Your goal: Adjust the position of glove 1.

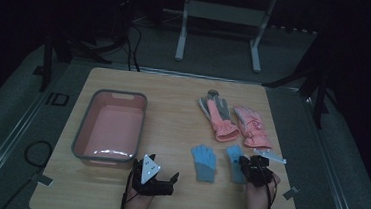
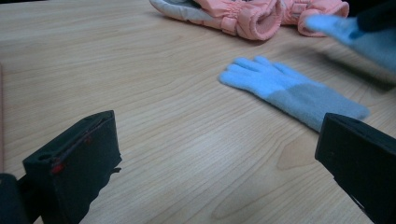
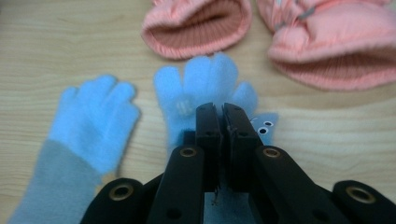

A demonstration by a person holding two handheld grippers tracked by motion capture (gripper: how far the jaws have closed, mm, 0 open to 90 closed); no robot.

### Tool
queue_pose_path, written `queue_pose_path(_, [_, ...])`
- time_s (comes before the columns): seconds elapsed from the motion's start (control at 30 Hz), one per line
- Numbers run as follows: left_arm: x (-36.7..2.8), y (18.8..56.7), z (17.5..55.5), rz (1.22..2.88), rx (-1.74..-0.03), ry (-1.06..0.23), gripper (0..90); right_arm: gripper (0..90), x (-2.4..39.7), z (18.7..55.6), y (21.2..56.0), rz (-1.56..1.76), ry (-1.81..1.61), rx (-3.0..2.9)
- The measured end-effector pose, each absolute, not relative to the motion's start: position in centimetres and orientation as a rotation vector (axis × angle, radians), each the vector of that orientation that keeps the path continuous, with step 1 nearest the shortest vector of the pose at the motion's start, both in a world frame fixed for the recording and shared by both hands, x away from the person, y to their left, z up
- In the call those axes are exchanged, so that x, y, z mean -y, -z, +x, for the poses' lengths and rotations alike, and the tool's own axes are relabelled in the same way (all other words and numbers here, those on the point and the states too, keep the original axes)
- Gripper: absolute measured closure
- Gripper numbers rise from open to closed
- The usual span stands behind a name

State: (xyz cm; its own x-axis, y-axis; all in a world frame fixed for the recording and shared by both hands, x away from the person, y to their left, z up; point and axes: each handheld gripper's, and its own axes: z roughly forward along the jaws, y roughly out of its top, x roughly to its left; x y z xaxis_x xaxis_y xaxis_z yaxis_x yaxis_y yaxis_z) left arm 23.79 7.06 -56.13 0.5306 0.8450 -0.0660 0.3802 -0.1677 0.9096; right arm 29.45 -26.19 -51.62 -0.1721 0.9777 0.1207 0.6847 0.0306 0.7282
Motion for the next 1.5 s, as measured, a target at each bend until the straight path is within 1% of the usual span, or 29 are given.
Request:
queue_pose_path(0.17, [-7.0,56.1,23.8,1.767,-1.024,-0.580,0.0,85.5,25.9,29.6,53.3,1.710,-0.909,-1.881])
queue_pose_path(0.23, [-7.1,56.1,23.8,1.766,-1.023,-0.580,0.0,83.7,25.7,29.7,53.9,1.709,-0.889,-1.884])
queue_pose_path(0.37, [-7.0,56.1,23.8,1.769,-1.024,-0.580,0.0,77.5,25.3,29.7,54.9,1.693,-0.866,-1.902])
queue_pose_path(0.5, [-7.0,56.1,23.8,1.769,-1.023,-0.580,0.0,67.1,25.1,29.7,54.7,1.672,-0.877,-1.912])
queue_pose_path(0.6, [-7.1,56.1,23.8,1.767,-1.022,-0.579,0.0,65.2,25.4,29.6,53.7,1.639,-0.922,-1.910])
queue_pose_path(0.73, [-7.1,56.1,23.8,1.766,-1.021,-0.577,0.0,65.2,26.5,29.9,52.4,1.514,-0.930,-1.989])
queue_pose_path(1.0, [-7.0,56.1,23.8,1.766,-1.028,-0.581,0.0,65.2,28.4,30.7,51.3,1.310,-0.953,-2.147])
queue_pose_path(1.17, [-7.1,56.1,23.7,1.758,-1.023,-0.582,0.0,63.7,28.3,30.8,51.9,1.164,-0.890,-2.263])
queue_pose_path(1.5, [-7.0,56.1,23.7,1.761,-1.024,-0.583,0.0,60.2,28.2,30.5,54.5,1.228,-0.928,-2.326])
